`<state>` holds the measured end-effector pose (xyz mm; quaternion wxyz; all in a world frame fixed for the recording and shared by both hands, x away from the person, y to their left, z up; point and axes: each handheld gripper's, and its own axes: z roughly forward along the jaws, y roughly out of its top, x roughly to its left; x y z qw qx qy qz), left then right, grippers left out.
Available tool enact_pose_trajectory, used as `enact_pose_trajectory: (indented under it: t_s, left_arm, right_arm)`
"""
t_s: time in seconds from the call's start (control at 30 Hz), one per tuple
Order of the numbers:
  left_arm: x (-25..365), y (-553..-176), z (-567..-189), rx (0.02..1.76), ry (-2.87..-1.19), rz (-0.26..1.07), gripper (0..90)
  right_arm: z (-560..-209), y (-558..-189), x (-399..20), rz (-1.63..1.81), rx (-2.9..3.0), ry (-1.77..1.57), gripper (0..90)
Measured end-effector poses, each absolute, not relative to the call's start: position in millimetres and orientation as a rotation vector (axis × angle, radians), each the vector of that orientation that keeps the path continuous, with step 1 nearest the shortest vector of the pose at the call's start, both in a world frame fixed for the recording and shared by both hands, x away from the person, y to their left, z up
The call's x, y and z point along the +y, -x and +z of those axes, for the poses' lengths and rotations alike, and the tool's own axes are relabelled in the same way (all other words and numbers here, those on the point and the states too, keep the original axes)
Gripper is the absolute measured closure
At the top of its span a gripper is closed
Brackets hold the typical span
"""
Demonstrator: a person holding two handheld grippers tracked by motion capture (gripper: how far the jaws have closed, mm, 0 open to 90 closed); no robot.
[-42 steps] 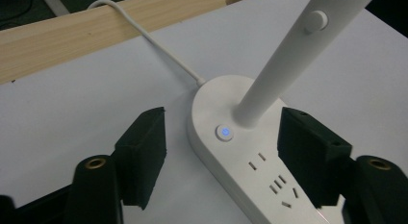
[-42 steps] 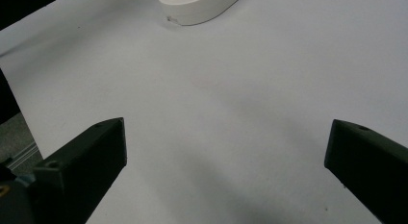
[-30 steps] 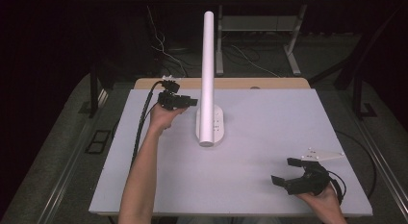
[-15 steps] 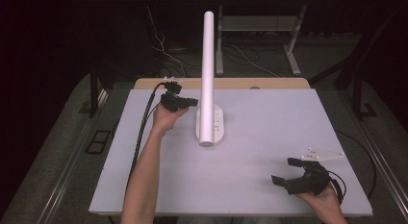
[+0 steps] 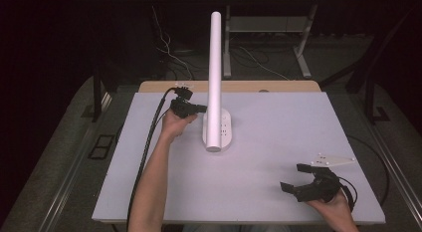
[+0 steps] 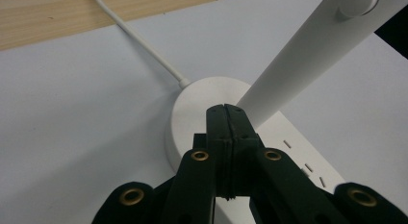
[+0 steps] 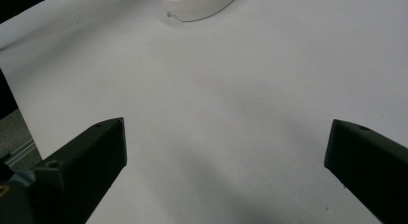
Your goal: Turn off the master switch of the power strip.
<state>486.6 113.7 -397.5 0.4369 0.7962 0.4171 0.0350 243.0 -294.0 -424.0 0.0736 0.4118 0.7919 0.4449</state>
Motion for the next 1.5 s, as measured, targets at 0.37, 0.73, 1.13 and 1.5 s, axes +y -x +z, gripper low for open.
enact_pose_trajectory:
  t_s: [0.37,0.73,1.13,1.5]
  left_arm:
    - [107.2,-488.4,-406.3,1.056,-1.996,0.087,89.6]
    - [101.8,-489.4,-416.2,1.071,-2.022,0.074,89.5]
    - [93.0,-489.9,-424.0,1.133,-1.975,0.053,89.8]
    - [91.9,-490.4,-424.9,1.182,-1.968,0.039,90.0]
  right_arm:
    - [-424.0,-243.0,-294.0,1.335,2.38,-1.234,0.5]
    - [-424.4,-243.3,-294.1,1.333,2.385,-1.233,0.5]
    - [-424.4,-243.3,-293.8,1.334,2.387,-1.237,0.5]
    - [-423.4,-242.3,-292.8,1.332,2.392,-1.226,0.5]
